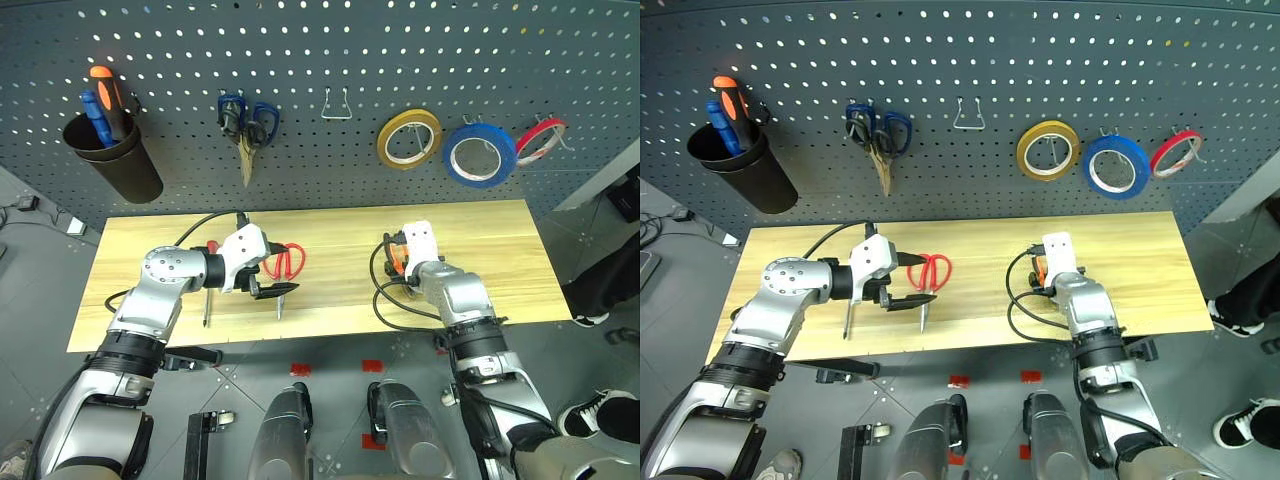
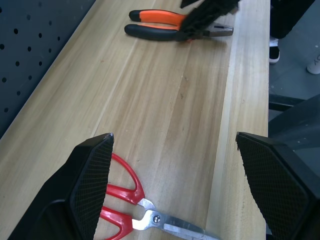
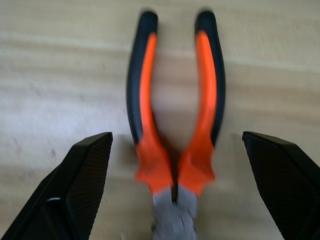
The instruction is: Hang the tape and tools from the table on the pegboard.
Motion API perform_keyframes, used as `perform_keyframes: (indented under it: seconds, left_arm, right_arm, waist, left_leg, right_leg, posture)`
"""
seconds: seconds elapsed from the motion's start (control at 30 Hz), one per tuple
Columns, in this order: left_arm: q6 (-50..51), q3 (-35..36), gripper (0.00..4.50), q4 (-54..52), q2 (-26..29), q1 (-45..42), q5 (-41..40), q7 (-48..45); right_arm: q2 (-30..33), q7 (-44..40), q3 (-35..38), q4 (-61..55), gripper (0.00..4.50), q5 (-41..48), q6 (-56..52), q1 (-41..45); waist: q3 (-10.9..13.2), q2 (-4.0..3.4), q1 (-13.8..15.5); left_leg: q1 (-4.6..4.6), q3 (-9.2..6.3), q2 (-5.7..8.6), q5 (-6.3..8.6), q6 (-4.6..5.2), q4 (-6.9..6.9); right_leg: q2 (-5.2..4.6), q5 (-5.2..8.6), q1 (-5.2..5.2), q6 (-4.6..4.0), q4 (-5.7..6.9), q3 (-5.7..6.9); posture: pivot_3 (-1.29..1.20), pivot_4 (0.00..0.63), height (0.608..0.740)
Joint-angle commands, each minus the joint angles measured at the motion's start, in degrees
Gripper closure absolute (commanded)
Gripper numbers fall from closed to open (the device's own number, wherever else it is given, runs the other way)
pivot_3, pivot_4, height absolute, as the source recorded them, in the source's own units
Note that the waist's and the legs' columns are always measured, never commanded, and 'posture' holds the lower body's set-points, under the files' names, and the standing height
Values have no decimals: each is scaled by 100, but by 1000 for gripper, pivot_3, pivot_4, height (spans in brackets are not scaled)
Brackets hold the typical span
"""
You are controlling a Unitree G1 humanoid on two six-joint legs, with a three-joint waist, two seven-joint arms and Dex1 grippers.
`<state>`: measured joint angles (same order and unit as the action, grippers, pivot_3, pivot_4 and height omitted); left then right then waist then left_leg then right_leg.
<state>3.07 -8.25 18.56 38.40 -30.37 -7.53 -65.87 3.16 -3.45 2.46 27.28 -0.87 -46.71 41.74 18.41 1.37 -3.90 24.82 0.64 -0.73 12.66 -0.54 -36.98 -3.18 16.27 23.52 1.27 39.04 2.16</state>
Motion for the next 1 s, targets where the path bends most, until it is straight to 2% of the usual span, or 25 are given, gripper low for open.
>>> perform_keyframes:
  seconds: [0.03,0.1,0.2,0.3,0.33,0.43,0.67,0.77,0.87,1.0]
  left_arm:
    - [-58,64,362,-163,14,-2,-38,-53]
    - [-50,59,362,-219,4,31,-67,-77]
    - [-37,96,362,-230,-23,48,-115,-59]
    - [4,160,362,-261,-44,88,-194,-40]
    - [37,187,362,-271,-56,96,-229,-32]
    - [110,337,362,-321,-152,133,-366,142]
    - [558,881,362,-1260,-552,517,-962,750]
    - [657,1088,362,-1930,-765,824,-1168,1173]
    - [646,1379,362,-2489,-1106,1001,-1166,1950]
    - [687,1609,362,-2905,-1457,943,-1037,2846]
  right_arm:
    - [48,16,182,625,52,130,253,223]
    - [62,12,291,931,52,193,188,353]
    - [116,-28,283,1117,604,184,113,448]
    - [91,-68,289,971,1579,261,-94,405]
    - [81,-71,269,899,1756,268,-125,376]
    - [39,-61,71,325,1753,202,-109,155]
    - [55,-108,-852,-3252,1753,11,-144,-1350]
    - [-23,57,-1218,-4599,1753,-182,203,-1857]
    - [-86,164,-1386,-5242,1753,-366,911,-1687]
    - [-139,262,-1246,-5064,1753,-487,1566,-842]
  waist:
    - [0,0,15]
    - [0,0,26]
    - [-1,1,45]
    - [-1,2,49]
    - [-1,2,47]
    - [-1,2,48]
    - [-1,1,55]
    - [-1,1,60]
    - [-1,2,54]
    - [-1,2,57]
  left_leg:
    - [0,0,0,0,0,0]
    - [1,2,0,0,0,1]
    - [1,5,1,0,0,-1]
    - [0,2,-1,0,0,-2]
    - [0,2,-2,0,0,-2]
    - [0,1,-4,0,0,-1]
    - [23,0,-2,0,0,-2]
    - [21,-4,-2,0,0,-1]
    - [18,-8,-4,0,-1,-1]
    - [8,-12,-3,-2,-3,-5]
  right_leg:
    - [0,0,0,0,0,0]
    - [0,0,0,0,-3,-1]
    - [-2,0,-1,0,-4,-3]
    - [-2,0,-2,0,-1,-1]
    - [-1,0,-2,0,0,-1]
    - [0,0,-2,0,0,-1]
    - [-3,-1,13,1,-5,-4]
    - [-2,0,14,1,-2,-1]
    - [1,0,12,2,2,-1]
    - [3,-6,6,7,7,3]
  posture:
    - [-91,307,740]
    - [-91,307,740]
    - [-91,307,740]
    - [-94,307,740]
    - [-94,307,740]
    - [-101,307,740]
    - [-87,304,740]
    - [-87,305,740]
    - [-91,304,740]
    - [-90,300,740]
